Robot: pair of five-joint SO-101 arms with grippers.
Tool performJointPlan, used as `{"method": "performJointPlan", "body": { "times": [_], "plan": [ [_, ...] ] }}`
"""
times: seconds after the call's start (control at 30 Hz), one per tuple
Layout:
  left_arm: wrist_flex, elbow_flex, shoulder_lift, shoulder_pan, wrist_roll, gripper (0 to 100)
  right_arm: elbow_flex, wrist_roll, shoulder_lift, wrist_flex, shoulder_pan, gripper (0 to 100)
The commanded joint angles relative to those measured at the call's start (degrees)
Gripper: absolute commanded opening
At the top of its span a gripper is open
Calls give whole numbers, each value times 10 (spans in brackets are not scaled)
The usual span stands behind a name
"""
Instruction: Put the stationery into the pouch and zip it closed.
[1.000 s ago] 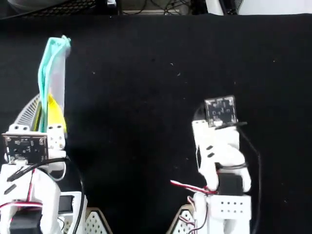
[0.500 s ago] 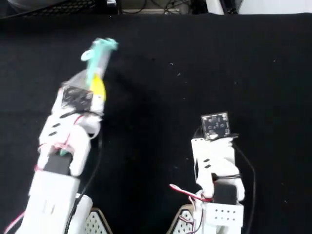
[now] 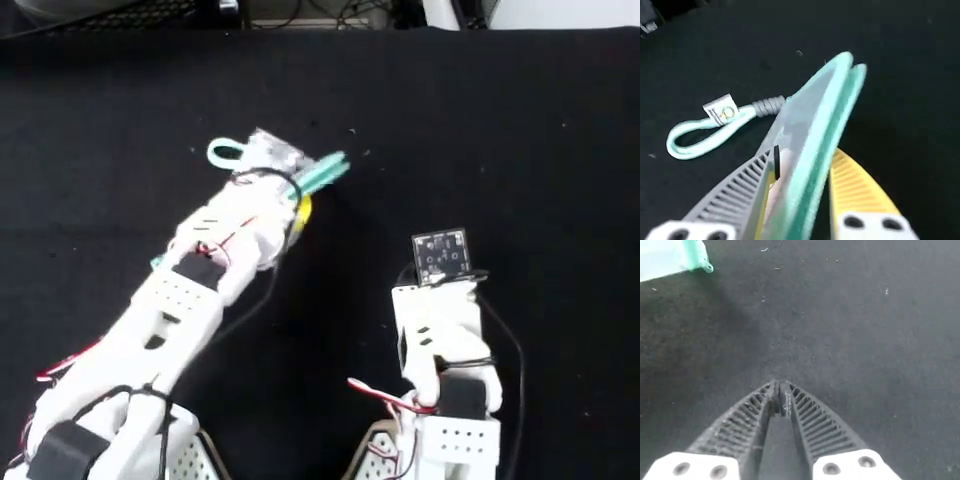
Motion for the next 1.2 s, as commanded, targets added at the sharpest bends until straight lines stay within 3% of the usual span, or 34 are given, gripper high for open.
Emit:
{"method": "performJointPlan", "body": {
  "times": [0.0, 0.33, 0.6, 0.8, 0.9, 0.97, 1.07, 1.17],
  "plan": [
    [36, -56, 0, 6, 25, 190, 1, -3, 2, -2, -5, 13],
    [305, -251, -26, 11, 21, 188, 1, 0, 1, -2, -5, 13],
    [375, -335, -132, 7, 21, 192, 1, 2, 2, -2, -6, 13],
    [375, -298, -184, -2, 19, 180, 1, 2, 2, -2, -6, 13],
    [375, -256, -219, -17, 18, 76, 1, 2, 2, -2, -6, 13],
    [376, -221, -250, -40, -18, 25, 1, 2, 2, -2, -6, 13],
    [407, -145, -311, -74, -93, 34, 1, -2, 2, -1, -6, 13],
    [465, -65, -399, -114, -119, 30, 1, -3, 2, 0, -6, 13]
  ]
}}
